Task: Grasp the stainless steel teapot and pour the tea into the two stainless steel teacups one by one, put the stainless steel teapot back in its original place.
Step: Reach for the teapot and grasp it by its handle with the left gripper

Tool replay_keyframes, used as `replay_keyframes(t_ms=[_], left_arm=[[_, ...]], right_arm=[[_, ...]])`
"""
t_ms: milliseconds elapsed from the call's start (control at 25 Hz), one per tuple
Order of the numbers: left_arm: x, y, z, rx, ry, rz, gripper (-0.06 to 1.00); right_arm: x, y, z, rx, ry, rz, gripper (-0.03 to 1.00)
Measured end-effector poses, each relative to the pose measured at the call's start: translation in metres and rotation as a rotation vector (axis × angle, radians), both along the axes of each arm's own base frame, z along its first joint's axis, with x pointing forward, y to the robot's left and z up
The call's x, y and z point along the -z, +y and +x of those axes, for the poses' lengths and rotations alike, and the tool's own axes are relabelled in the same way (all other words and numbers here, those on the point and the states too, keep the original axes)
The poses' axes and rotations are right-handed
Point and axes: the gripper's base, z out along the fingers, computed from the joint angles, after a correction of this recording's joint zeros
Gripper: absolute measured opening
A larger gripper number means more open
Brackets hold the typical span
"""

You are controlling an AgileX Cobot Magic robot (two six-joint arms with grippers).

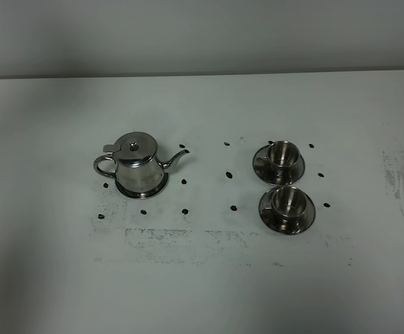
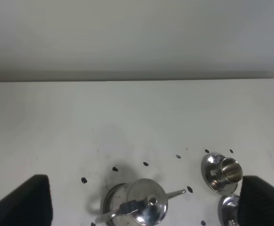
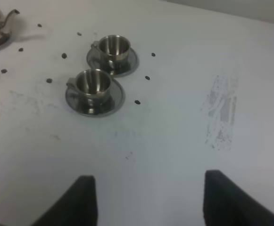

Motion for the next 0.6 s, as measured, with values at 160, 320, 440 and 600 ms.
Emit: replay_keyframes(t_ms=[160,320,440,600], left_arm=[[0.003,-0.011,0.002,0.031,0.015,0.042,0.76],[0.014,-0.047,0.007,0.106,0.077,0.241,0.76],[0.024,-0.076,0.014,0.126,0.110,0.413,0.76],[0.050,-0.120,0.031,0.203,0.147,0.537,0.73]], right_arm=[[0.000,0.000,0.000,-0.001,0.000,-0.002,0.48],[0.000,0.000,0.000,-0.001,-0.001,-0.002,0.48],[0.000,0.000,0.000,-0.001,-0.001,-0.002,0.48],[0.000,0.000,0.000,-0.001,-0.001,-0.002,0.48]])
